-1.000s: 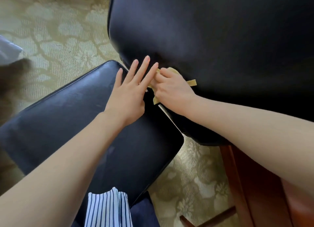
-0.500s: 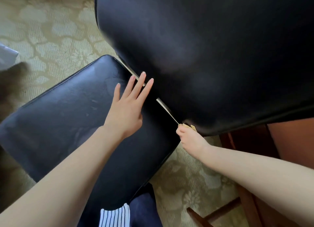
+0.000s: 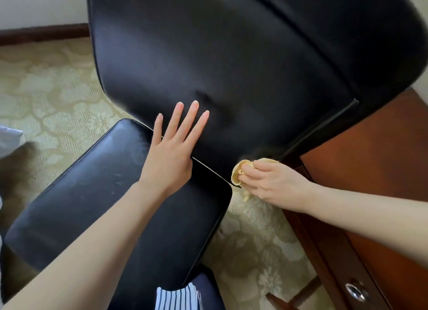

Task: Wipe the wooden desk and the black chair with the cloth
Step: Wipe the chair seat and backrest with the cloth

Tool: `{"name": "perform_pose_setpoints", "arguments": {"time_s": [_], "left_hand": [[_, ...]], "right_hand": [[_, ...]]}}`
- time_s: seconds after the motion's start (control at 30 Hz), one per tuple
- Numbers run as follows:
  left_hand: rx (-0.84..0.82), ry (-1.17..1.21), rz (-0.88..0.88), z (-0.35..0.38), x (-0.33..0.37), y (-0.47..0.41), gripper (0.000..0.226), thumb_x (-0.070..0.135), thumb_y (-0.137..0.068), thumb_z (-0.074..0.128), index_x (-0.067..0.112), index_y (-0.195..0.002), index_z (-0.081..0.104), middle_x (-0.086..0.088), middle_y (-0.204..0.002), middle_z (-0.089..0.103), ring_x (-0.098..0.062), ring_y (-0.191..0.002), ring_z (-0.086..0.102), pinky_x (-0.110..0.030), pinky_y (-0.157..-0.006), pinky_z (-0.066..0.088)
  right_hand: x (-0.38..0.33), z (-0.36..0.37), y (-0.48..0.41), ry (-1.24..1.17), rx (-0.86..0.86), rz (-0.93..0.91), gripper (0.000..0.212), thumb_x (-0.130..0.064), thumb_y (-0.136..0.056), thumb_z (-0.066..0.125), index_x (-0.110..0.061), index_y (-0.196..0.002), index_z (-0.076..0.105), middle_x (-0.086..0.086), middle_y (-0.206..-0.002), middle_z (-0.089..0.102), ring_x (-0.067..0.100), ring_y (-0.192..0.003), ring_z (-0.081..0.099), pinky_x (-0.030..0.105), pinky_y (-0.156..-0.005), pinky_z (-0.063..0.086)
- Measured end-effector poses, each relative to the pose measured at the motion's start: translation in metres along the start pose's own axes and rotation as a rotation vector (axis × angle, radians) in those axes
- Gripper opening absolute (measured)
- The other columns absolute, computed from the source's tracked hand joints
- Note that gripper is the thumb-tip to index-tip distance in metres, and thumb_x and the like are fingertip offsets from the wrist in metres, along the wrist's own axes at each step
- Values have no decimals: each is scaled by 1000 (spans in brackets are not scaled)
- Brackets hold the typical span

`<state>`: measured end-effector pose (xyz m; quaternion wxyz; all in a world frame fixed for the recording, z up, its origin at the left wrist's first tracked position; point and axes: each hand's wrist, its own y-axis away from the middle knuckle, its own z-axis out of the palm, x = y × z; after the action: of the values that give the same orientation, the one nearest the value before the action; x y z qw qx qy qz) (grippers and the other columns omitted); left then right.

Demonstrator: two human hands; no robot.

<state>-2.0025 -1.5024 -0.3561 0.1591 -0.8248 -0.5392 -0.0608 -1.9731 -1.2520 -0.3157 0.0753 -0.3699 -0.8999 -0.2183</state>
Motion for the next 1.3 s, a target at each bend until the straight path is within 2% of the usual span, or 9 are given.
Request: {"name": "perform_pose_setpoints", "arguments": {"time_s": [0.07, 0.2, 0.37, 0.47, 0.57, 0.7, 0.9, 1.13, 1.3], "left_hand": [[4, -27, 22, -12, 2, -5, 105, -9, -61, 56, 19, -152, 12, -4, -160, 9, -31, -146, 6, -54, -113, 10], [21, -90, 81, -46, 7, -19, 106, -9, -59, 56, 20, -151, 13, -5, -159, 12, -31, -146, 8, -55, -113, 13], [37, -178, 215, -81, 18, -30, 101, -9, -62, 57, 16, -151, 18, -5, -159, 15, -29, -146, 11, -53, -114, 10], [19, -198, 191, -101, 27, -36, 99, -4, -65, 60, 14, -151, 16, -2, -158, 6, -26, -146, 7, -52, -114, 6], [-4, -195, 93, -123, 32, -43, 99, 2, -71, 58, 15, -152, 3, 2, -155, -12, -21, -144, -12, -48, -114, -7], [-38, -195, -21, -139, 31, -48, 99, 8, -79, 51, 20, -148, -19, 7, -147, -34, -17, -135, -35, -40, -108, -24], [-55, -220, -104, -162, 24, -50, 95, 11, -85, 46, 20, -145, -27, 7, -143, -40, -17, -132, -39, -41, -107, -24], [-69, -227, -145, -183, 28, -59, 91, 14, -89, 47, 21, -147, -23, 7, -146, -37, -17, -136, -34, -44, -112, -18], [-81, -213, -128, -186, 44, -77, 89, 18, -89, 49, 20, -149, -17, 1, -156, -26, -21, -143, -24, -46, -113, -14]], "right_hand": [[12, -15, 4, 151, 82, -137, 76, -3, -97, 6, -43, -98, 71, -23, -98, 67, -3, -101, 60, 14, -84, 48], [37, -52, 8, 391, 293, -219, 26, -14, -90, 47, -23, -103, 68, -9, -101, 65, 13, -107, 61, 26, -86, 49], [73, -102, 6, 393, 472, -12, 40, -6, -93, 34, -22, -103, 69, -6, -106, 66, 17, -105, 62, 29, -83, 51], [92, -129, -5, 449, 581, 76, 37, -3, -94, 38, -21, -101, 69, -6, -107, 67, 18, -105, 63, 28, -82, 51], [116, -159, -22, 451, 679, 175, 25, -11, -93, 54, -27, -105, 69, -6, -113, 66, 18, -107, 62, 27, -84, 51], [129, -187, -54, 339, 673, 247, 21, -24, -92, 60, -32, -110, 67, -8, -120, 63, 16, -112, 59, 27, -88, 49], [122, -216, -108, 98, 594, 320, 32, -23, -99, 44, -24, -130, 53, 3, -142, 43, 30, -133, 31, 43, -104, 29], [128, -225, -104, 86, 579, 231, 32, -19, -97, 47, -22, -127, 56, 5, -138, 48, 31, -129, 37, 44, -100, 35], [123, -185, -40, 142, 811, 288, 25, -9, -84, 62, -20, -105, 72, 6, -109, 67, 34, -95, 62, 40, -74, 53]]}}
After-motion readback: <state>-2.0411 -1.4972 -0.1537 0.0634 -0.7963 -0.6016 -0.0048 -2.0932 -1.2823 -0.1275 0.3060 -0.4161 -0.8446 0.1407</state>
